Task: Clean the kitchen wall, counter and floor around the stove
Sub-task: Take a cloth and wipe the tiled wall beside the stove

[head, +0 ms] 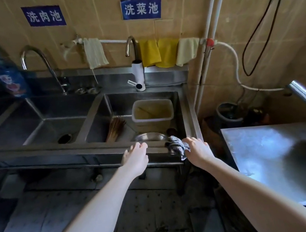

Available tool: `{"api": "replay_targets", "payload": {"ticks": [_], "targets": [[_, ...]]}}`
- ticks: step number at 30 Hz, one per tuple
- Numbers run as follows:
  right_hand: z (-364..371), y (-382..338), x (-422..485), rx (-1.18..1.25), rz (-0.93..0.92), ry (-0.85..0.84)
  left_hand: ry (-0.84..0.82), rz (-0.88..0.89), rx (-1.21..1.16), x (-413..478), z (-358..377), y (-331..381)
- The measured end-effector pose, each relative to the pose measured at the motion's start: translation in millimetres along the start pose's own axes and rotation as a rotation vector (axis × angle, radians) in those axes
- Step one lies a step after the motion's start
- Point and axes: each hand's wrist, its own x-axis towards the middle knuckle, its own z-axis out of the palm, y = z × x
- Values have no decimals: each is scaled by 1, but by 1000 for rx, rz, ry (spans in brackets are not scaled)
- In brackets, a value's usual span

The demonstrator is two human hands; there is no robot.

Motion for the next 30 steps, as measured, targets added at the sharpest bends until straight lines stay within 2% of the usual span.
{"api": "replay_targets", "payload": {"ticks": [4,13,17,26,30], "targets": [[19,9,30,25,-13,-103,-24,-42,5,31,13,3],[54,19,69,47,-48,-229,-98,-45,-21,77,34,9],[64,21,75,15,-51,-268,-79,-43,-30,99,36,5],[73,15,81,27,38,-198,-146,94,-35,154,36,-1],[69,4,79,65,141,-133,-192,195,-8,176,35,-15]]}}
